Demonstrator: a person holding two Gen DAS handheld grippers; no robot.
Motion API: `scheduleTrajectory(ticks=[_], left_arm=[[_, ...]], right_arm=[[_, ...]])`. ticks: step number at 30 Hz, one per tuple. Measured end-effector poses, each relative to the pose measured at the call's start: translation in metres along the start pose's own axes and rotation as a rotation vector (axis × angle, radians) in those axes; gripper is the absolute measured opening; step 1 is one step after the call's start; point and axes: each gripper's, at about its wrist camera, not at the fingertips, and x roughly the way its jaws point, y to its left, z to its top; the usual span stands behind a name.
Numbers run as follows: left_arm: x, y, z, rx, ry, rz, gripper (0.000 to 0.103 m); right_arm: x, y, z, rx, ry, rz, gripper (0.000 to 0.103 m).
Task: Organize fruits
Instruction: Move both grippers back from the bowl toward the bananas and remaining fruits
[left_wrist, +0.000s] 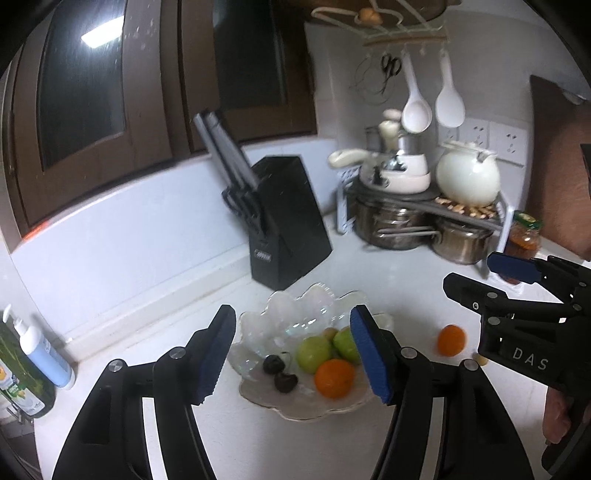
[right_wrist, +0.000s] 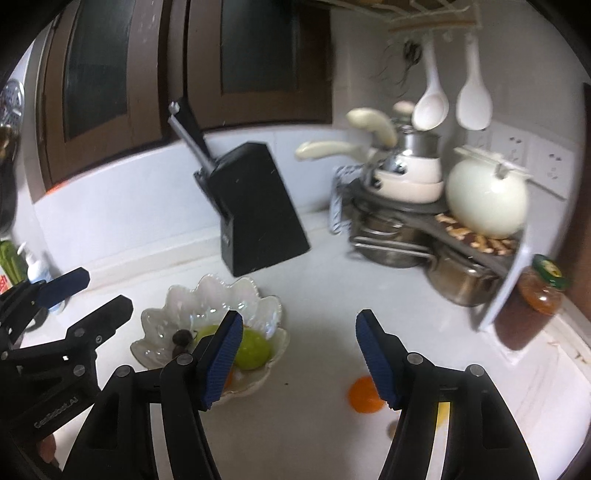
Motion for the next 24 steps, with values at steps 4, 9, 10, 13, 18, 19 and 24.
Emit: scheduleTrajectory(ticks=[4, 9, 10, 13, 18, 19, 24], left_arm=[[-0.015, -0.013, 0.006, 0.013, -0.038, -0.028, 0.065], [-0.029, -0.033, 0.011, 0.043, -0.082, -0.055, 0.066], [-0.032, -0.038, 0.012, 0.050, -0.090, -0.061, 0.067], [-0.037, -0.050, 0.014, 0.065, -0.104, -0.083, 0.067], [-0.043, -0.072, 0.013, 0.088, -0.117, -0.118, 0.068], [-0.044, -0.075, 0.013, 0.092, -0.118, -0.122, 0.068], [-0.045, -0.094, 0.008, 0.114, -0.113, -0.154, 0.068]], right_arm=[[-0.022, -0.013, -0.001, 0.028, -0.034, -0.020, 0.065], [-0.045, -0.032, -0.003, 0.062, -0.068, -0.064, 0.069], [-0.048, -0.035, -0.004, 0.066, -0.074, -0.076, 0.069], [-0.059, -0.047, -0.008, 0.081, -0.084, -0.107, 0.070], [-0.078, -0.066, -0.016, 0.106, -0.102, -0.164, 0.070], [-0.081, -0.070, -0.018, 0.109, -0.105, -0.182, 0.070], [-0.094, -0.089, -0.028, 0.131, -0.103, -0.238, 0.070]])
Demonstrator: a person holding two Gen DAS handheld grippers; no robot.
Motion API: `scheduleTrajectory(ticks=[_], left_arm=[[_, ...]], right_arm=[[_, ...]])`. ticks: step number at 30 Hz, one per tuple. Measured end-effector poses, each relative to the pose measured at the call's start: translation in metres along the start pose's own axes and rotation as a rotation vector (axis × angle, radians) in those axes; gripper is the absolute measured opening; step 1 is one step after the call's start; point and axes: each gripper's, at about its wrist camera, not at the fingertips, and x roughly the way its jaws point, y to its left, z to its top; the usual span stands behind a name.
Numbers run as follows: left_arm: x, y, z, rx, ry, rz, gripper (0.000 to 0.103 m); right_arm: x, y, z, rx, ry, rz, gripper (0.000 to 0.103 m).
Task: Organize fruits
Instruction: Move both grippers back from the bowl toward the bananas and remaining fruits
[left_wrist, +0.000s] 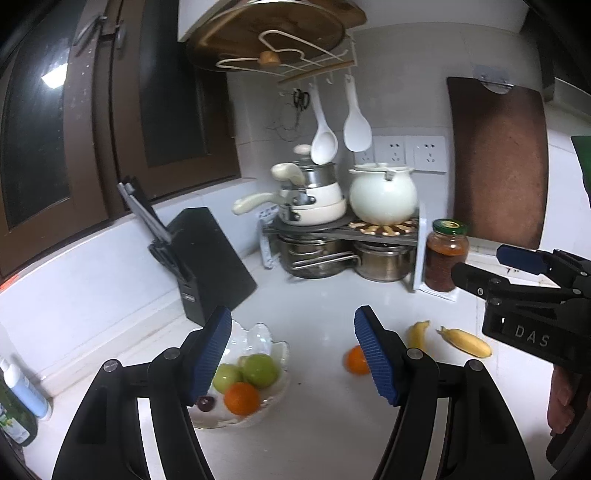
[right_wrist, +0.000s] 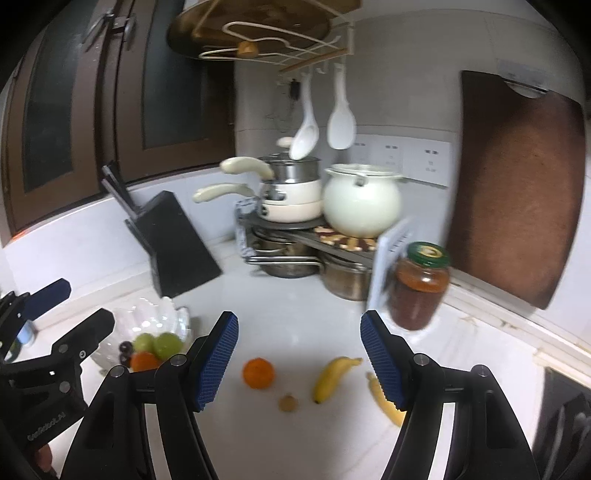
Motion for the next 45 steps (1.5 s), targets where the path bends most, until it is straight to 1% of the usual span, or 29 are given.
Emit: scheduleTrajectory(ticks=[8, 14, 18, 23, 34, 45], left_arm=[[0.006, -0.024, -0.004, 0.019, 0.014, -0.038, 0.068], [0.014, -0.040, -0.010, 0.034, 0.031, -0.070, 0.068], [0.019, -0.051, -0.014, 0.052, 0.030, -0.063, 0.068], [0.028, -0.063, -0.018, 0.068, 0.042, -0.067, 0.068], [0.058, -0.081, -0.038, 0.067, 0.123, -0.113, 0.068], [0.093, -0.091, -0.055, 0.081, 0.209, -0.147, 0.067]], right_arm=[[-0.006, -0.028, -0.013, 0.051, 0.027, -0.072, 0.070], [-0.007, -0.043, -0.022, 0.054, 0.042, -0.122, 0.070], [-0.005, -0.054, -0.028, 0.062, 0.055, -0.139, 0.070], [0.001, -0.064, -0.033, 0.068, 0.079, -0.148, 0.070], [0.029, -0.084, -0.053, 0.082, 0.168, -0.160, 0.070], [0.073, -0.098, -0.078, 0.104, 0.306, -0.121, 0.070]])
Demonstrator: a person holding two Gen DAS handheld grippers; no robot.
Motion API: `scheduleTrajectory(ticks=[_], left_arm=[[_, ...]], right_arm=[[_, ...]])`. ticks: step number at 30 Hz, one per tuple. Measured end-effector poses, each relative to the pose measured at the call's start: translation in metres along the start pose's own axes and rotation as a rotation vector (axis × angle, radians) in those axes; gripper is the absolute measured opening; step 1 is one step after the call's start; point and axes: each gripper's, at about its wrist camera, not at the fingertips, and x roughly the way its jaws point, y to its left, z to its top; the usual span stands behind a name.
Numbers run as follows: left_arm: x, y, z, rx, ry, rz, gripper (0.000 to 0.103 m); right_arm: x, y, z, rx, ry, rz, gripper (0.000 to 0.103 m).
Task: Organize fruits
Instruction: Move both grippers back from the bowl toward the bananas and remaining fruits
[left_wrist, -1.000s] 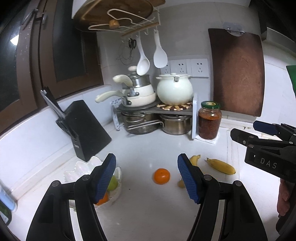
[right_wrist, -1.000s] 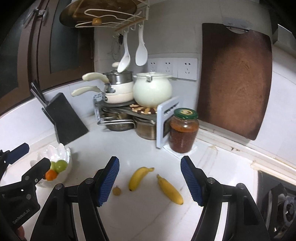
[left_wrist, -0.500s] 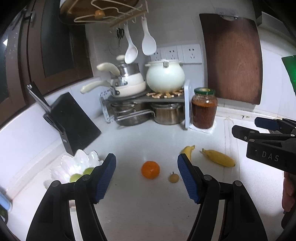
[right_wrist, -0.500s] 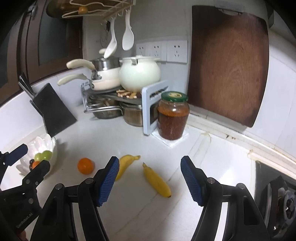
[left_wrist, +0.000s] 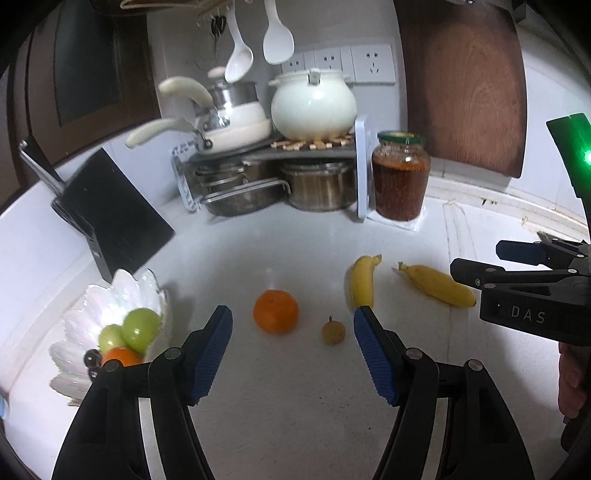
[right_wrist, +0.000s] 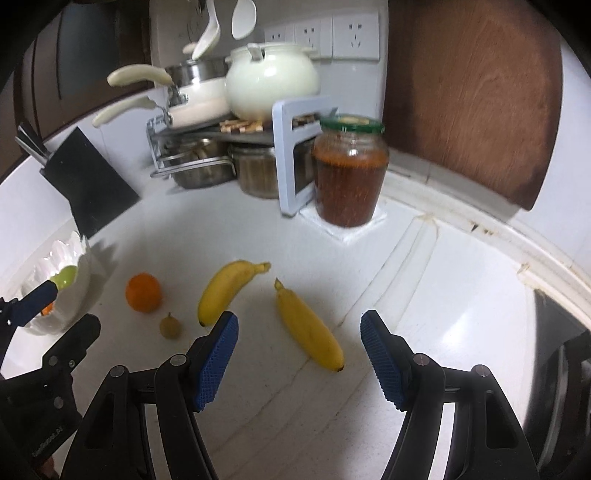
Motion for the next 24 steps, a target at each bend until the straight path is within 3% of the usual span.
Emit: scheduleTrajectory(ticks=[11, 24], left_arm=[[0.050, -0.007, -0.005, -0.024, 0.128, -0.086, 0.065], [0.089, -0.016, -0.007, -0.012, 0.211, -0.105, 0.061]], right_arm=[[0.037, -0.003, -0.002, -0.037, 0.074, -0.011, 0.070], [0.071, -0.008, -0.006, -0.050, 0.146, -0.002, 0.070]])
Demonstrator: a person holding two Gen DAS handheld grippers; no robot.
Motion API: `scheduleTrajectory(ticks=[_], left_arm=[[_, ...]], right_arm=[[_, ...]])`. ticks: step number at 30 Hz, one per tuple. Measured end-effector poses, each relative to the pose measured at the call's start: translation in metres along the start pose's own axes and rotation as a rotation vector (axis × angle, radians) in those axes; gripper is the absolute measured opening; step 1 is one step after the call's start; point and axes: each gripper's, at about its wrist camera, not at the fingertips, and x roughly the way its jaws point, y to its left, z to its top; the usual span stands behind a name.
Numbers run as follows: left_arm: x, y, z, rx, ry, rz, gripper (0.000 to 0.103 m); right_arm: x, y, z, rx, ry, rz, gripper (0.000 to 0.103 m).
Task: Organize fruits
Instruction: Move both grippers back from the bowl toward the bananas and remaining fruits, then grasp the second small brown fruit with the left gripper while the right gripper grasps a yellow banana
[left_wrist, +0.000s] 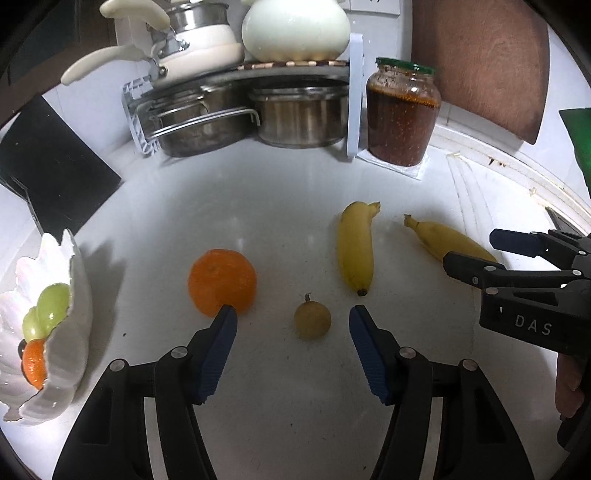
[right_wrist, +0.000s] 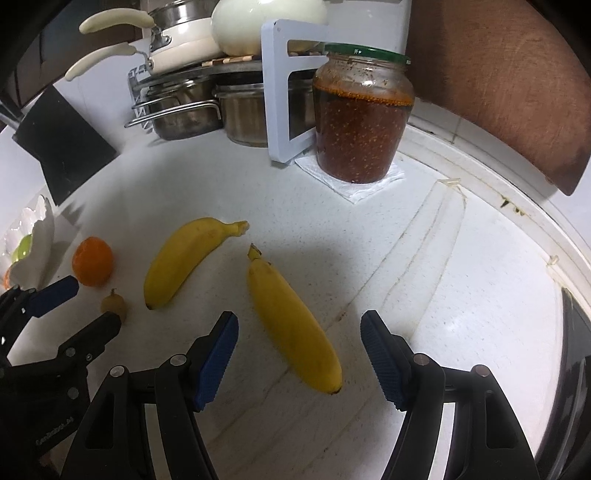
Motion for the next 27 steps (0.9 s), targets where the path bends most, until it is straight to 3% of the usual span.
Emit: scheduleTrajectory(ticks=[5, 9, 17, 23, 27], left_arm=[[0.009, -0.001, 0.004, 0.005, 0.016, -0.008, 0.053], [0.016, -0.001, 0.006, -0.004, 0.035, -0.023, 0.040], [0.021, -0.006, 0.008, 0.002, 0.041, -0.052, 0.023], [0.014, -0.005, 0.007, -0.006, 0.018, -0.054, 0.022], [0.005, -0.003, 0.007, -0.013, -0.002, -0.048, 0.022]], right_arm=[[0.010, -0.002, 0.004, 0.008, 0.020, 0.023, 0.069], [0.014, -0.003, 0.005, 0.016, 0.026, 0.029, 0.068], [0.018, -0.004, 0.006, 0.009, 0.026, 0.055, 0.043], [0.013, -0.001, 0.005, 0.011, 0.021, 0.071, 0.029], [0.009, 0.001, 0.002, 0.015, 0.018, 0.082, 0.029]])
